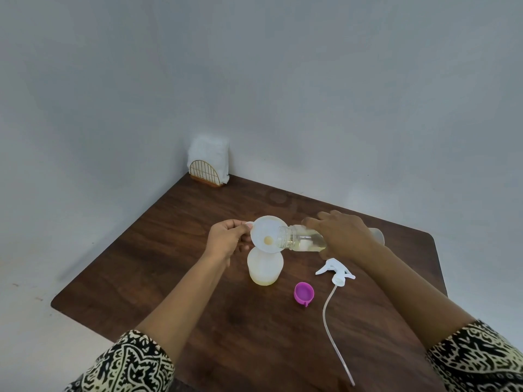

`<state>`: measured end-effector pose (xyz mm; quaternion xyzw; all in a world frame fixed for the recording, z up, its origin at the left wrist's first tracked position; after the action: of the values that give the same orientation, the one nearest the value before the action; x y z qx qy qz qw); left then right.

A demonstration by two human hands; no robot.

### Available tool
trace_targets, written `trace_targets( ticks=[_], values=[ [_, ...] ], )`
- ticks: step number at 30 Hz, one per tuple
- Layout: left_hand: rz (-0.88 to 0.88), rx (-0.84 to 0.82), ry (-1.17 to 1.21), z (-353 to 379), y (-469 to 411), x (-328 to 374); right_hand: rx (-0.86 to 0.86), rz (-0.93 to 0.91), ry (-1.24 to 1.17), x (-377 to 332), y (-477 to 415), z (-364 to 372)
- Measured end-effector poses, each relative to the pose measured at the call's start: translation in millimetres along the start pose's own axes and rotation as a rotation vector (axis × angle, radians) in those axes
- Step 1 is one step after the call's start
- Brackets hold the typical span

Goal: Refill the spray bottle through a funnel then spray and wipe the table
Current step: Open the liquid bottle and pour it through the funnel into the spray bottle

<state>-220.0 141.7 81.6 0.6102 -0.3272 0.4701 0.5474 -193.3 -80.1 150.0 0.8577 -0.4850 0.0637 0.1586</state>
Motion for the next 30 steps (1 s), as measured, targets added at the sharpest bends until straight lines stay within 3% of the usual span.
trace_targets(
  ticks=[30],
  values=[
    [-0.011, 0.007, 0.006, 0.3, -2.6, -0.6, -0.022, 0.004, -0.003, 0.2, -0.9, -1.4]
  ],
)
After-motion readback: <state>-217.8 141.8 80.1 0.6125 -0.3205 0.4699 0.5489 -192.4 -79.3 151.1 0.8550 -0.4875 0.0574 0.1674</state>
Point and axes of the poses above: each hand's wrist, its own y-axis away from the middle knuckle, its own z-axis out of the palm, x = y × z, the point moved 3 cm from there along -y, towards the middle knuckle, and after that the axes turned 8 degrees about -x, right-handed, at the moved point
